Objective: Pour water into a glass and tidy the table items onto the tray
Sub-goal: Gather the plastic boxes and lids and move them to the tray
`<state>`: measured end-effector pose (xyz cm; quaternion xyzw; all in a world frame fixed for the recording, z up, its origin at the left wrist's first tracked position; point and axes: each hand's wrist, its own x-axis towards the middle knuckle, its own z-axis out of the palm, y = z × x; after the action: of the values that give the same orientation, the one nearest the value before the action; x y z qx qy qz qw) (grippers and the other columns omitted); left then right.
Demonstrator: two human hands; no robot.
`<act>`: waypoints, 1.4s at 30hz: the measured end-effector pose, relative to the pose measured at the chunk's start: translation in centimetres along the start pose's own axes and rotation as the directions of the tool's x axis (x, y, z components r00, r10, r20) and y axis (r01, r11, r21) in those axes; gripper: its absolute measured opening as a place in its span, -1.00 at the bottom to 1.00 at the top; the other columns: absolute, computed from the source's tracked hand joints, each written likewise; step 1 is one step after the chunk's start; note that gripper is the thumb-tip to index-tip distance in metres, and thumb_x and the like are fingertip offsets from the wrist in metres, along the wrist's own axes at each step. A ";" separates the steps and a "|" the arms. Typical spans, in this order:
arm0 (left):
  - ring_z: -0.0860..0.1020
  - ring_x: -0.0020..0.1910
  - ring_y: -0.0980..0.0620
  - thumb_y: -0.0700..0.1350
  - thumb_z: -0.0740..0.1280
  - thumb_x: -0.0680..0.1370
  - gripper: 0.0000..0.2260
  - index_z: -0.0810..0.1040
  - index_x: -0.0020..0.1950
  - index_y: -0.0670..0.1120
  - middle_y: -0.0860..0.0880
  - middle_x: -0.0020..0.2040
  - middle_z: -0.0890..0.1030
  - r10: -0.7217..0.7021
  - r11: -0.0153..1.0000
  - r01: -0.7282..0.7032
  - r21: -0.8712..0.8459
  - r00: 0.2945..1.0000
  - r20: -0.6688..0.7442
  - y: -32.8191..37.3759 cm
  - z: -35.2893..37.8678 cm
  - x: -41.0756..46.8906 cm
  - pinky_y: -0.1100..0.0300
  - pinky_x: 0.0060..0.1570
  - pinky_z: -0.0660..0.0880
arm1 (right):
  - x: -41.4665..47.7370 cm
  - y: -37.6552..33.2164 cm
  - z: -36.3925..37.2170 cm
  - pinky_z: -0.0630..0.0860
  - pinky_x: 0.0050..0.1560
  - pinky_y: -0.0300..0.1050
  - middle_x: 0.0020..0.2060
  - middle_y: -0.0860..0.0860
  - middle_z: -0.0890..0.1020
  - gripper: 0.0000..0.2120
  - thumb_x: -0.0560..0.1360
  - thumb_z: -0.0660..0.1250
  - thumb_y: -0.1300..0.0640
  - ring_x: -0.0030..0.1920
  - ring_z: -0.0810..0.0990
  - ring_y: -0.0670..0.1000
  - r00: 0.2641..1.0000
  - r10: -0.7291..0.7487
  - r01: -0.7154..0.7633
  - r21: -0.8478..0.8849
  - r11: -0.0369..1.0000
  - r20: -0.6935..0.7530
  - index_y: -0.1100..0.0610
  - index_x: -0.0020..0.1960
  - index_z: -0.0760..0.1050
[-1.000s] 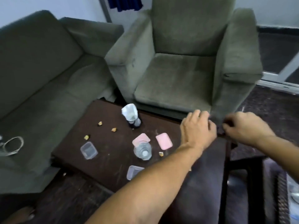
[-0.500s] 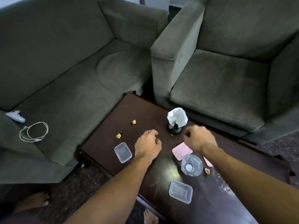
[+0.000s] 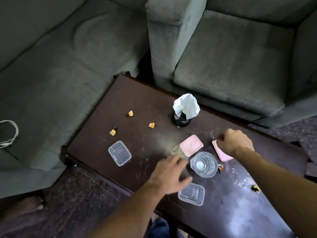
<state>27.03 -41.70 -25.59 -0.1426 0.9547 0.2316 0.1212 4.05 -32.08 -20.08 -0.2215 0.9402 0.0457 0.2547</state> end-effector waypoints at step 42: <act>0.52 0.19 -0.23 -0.02 0.40 0.55 -0.66 0.50 0.32 0.04 -0.13 0.28 0.41 -0.871 0.484 0.812 -0.327 0.482 -0.094 -21.2 -7.4 -0.5 -0.04 0.13 0.51 | 3.8 -25.6 6.7 0.55 0.09 -0.02 0.13 0.11 0.55 -0.73 0.47 0.35 0.23 0.11 0.60 0.25 0.841 -0.537 0.539 -0.013 0.842 0.065 0.09 0.15 0.61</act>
<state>33.20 -63.19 -27.69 -0.6360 0.7308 0.2342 0.0817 15.47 -55.21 -27.11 -0.4786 0.8317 -0.0065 0.2813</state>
